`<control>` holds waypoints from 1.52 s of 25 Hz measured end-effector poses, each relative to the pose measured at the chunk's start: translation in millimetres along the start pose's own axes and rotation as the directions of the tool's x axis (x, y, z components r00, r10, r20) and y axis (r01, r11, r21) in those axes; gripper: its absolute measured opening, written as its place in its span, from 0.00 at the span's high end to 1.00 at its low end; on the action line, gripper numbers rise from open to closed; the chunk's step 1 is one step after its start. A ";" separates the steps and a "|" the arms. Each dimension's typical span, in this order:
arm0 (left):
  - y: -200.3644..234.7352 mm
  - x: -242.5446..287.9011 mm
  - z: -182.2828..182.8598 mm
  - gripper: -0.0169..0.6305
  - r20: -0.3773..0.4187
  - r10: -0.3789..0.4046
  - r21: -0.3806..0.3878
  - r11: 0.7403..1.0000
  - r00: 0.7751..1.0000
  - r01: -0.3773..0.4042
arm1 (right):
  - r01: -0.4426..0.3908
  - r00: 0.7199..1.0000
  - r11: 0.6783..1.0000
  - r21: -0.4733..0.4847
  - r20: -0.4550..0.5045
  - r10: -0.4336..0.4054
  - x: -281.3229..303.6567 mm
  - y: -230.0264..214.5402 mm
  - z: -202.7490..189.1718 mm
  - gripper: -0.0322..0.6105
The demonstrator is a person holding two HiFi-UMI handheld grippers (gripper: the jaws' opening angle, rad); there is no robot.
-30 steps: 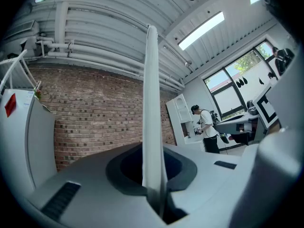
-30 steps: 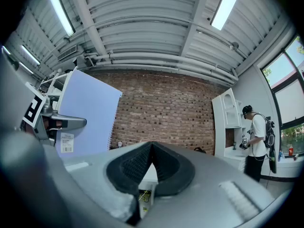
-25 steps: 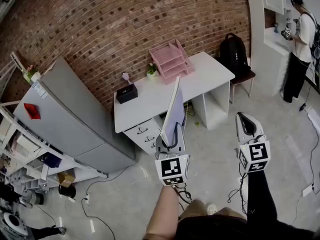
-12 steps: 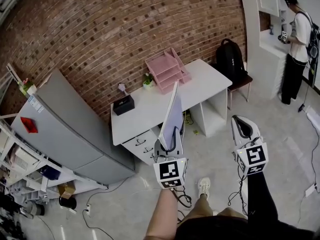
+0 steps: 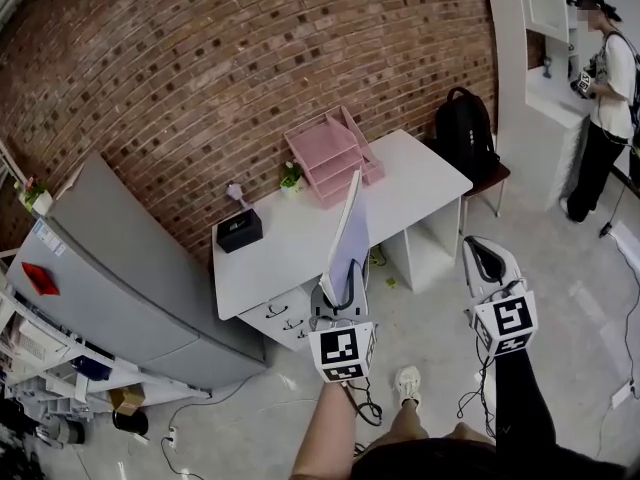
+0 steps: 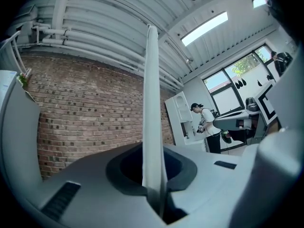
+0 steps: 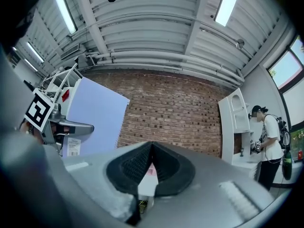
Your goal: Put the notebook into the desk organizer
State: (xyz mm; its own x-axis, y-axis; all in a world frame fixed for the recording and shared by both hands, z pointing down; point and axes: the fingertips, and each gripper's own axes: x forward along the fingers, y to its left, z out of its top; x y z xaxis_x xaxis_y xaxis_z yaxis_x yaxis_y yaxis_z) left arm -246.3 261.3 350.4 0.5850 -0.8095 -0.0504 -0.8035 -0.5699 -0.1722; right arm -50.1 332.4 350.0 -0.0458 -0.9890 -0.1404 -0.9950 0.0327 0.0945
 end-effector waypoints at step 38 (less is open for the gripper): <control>112.9 310.7 -36.2 0.92 0.016 -0.086 -0.043 0.995 0.996 0.087 | 0.076 0.997 0.997 0.023 0.018 -0.077 314.6 -79.5 -36.2 0.95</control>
State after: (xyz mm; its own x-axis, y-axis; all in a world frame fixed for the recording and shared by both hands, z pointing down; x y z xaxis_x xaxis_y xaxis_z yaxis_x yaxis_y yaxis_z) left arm -159.3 -59.6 350.9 0.6537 -0.7551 -0.0509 -0.7537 -0.6434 -0.1339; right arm 17.8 13.5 334.0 0.0289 -0.9859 -0.1650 -0.9974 -0.0394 0.0610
